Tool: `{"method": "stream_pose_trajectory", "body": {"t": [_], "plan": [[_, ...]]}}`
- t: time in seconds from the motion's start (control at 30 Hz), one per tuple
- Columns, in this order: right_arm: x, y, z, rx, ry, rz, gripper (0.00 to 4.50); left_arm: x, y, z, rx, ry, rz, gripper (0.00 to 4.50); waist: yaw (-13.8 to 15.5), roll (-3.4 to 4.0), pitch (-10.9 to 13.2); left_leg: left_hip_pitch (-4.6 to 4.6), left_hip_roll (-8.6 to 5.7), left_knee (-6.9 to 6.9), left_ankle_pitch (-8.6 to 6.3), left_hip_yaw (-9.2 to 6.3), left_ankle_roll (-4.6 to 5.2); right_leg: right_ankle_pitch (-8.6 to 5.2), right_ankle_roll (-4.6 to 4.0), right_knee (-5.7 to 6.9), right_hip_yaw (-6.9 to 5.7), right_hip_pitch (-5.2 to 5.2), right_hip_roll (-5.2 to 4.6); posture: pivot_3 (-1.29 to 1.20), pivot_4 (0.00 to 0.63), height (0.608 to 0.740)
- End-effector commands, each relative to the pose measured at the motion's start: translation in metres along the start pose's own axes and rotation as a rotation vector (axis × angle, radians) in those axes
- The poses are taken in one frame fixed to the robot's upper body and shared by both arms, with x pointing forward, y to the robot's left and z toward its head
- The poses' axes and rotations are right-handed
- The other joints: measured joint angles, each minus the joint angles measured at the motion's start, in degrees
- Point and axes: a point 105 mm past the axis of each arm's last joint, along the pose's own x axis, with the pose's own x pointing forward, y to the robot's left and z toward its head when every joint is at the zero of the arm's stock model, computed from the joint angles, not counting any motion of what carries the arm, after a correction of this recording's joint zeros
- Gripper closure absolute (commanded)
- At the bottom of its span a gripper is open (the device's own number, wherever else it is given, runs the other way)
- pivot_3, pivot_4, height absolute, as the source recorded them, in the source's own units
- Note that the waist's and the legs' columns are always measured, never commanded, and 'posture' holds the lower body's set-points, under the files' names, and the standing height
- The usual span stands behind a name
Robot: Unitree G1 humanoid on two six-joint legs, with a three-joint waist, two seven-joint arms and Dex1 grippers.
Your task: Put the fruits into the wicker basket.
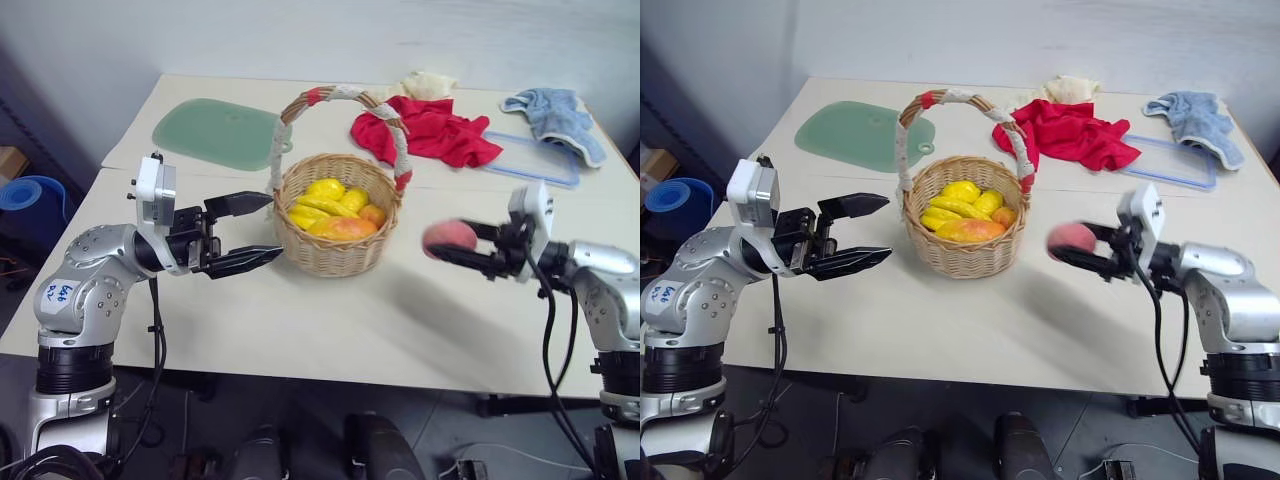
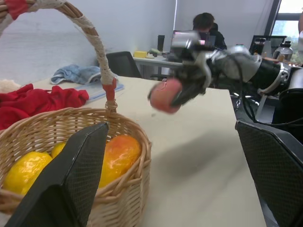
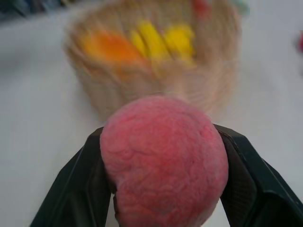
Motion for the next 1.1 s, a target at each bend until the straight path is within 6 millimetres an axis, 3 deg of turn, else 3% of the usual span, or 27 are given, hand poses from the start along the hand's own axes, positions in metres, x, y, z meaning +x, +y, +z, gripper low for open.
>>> {"method": "stream_pose_trajectory", "body": {"t": [0.03,0.07,0.17,0.37,0.57,0.63,0.73,0.8,0.87,0.97,1.1], "plan": [[0.035,0.027,0.037,0.074,-0.193,0.028,2.02,-0.008,0.004,0.01,0.038,-0.022,0.044,0.0,-0.1,-0.02,0.0,0.0,0.0,0.0,0.02,-0.06,-0.03,0.0,-0.01,0.06,-0.04,0.0,-0.01,0.0,0.15,0.74],[0.042,0.03,0.043,0.101,-0.223,0.022,2.02,-0.008,0.005,0.009,0.039,-0.023,0.052,0.0,0.0,-0.02,0.0,0.0,0.0,0.01,0.02,-0.09,-0.04,0.0,-0.02,0.11,-0.06,-0.01,-0.01,0.0,0.15,0.74],[0.078,0.023,0.027,0.059,-0.168,-0.14,2.02,-0.012,0.008,0.009,0.045,-0.025,0.085,0.0,0.5,-0.03,0.0,-0.09,-0.06,0.0,0.02,-0.14,-0.05,0.0,-0.02,0.26,-0.1,-0.17,-0.09,0.0,0.15,0.74],[0.119,0.004,0.007,-0.011,-0.122,-0.349,2.02,-0.026,0.012,0.006,0.051,-0.007,0.159,0.0,0.8,-0.03,0.0,-0.42,-0.13,0.0,-0.06,-0.13,0.07,0.01,-0.01,0.21,-0.26,-0.28,-0.13,0.0,0.15,0.74],[0.127,0.001,0.007,-0.064,-0.118,-0.349,0.02,-0.034,0.008,0.004,0.048,0.004,0.191,0.0,0.8,-0.03,0.0,-0.44,-0.09,0.0,-0.07,-0.18,0.09,0.01,0.0,0.2,-0.34,-0.28,-0.13,0.0,0.15,0.74],[0.126,0.012,0.015,-0.053,-0.159,-0.254,0.02,-0.034,0.008,0.003,0.045,0.006,0.193,0.0,0.8,-0.03,0.0,-0.44,-0.09,-0.01,-0.07,-0.18,0.1,0.01,0.0,0.2,-0.34,-0.28,-0.13,0.0,0.15,0.74],[0.111,0.044,0.03,-0.018,-0.26,0.004,0.02,-0.034,0.007,0.002,0.044,0.01,0.195,0.0,0.8,-0.03,0.0,-0.44,-0.07,-0.04,-0.08,-0.18,0.11,0.01,0.0,0.18,-0.35,-0.27,-0.12,0.0,0.15,0.74],[0.084,0.071,0.031,-0.009,-0.265,0.225,0.02,-0.034,0.007,0.003,0.045,0.01,0.196,0.0,1.0,-0.03,0.0,-0.44,-0.07,-0.07,-0.09,-0.24,0.13,0.01,0.01,0.19,-0.4,-0.26,-0.12,0.0,0.15,0.74],[0.061,0.075,0.024,0.049,-0.21,0.281,0.02,-0.036,0.008,0.004,0.048,0.014,0.199,0.0,1.2,-0.03,0.0,-0.45,-0.08,-0.07,-0.15,-0.37,0.21,0.04,0.05,0.12,-0.48,-0.17,-0.14,0.0,0.15,0.74],[0.028,0.058,0.011,0.072,-0.097,0.234,0.02,-0.039,0.009,0.006,0.056,0.019,0.208,0.0,1.1,-0.04,0.0,-0.44,-0.1,-0.06,-0.24,-0.36,0.33,0.06,0.09,-0.28,-0.51,0.03,-0.17,0.0,0.15,0.74],[-0.015,-0.008,0.006,-0.012,-0.022,-0.001,0.02,-0.043,0.009,0.009,0.057,0.014,0.223,0.0,0.7,-0.04,0.0,-0.37,-0.16,-0.02,-0.3,-0.13,0.45,0.07,0.1,-0.62,-0.44,0.06,-0.23,0.0,0.15,0.74]]}}
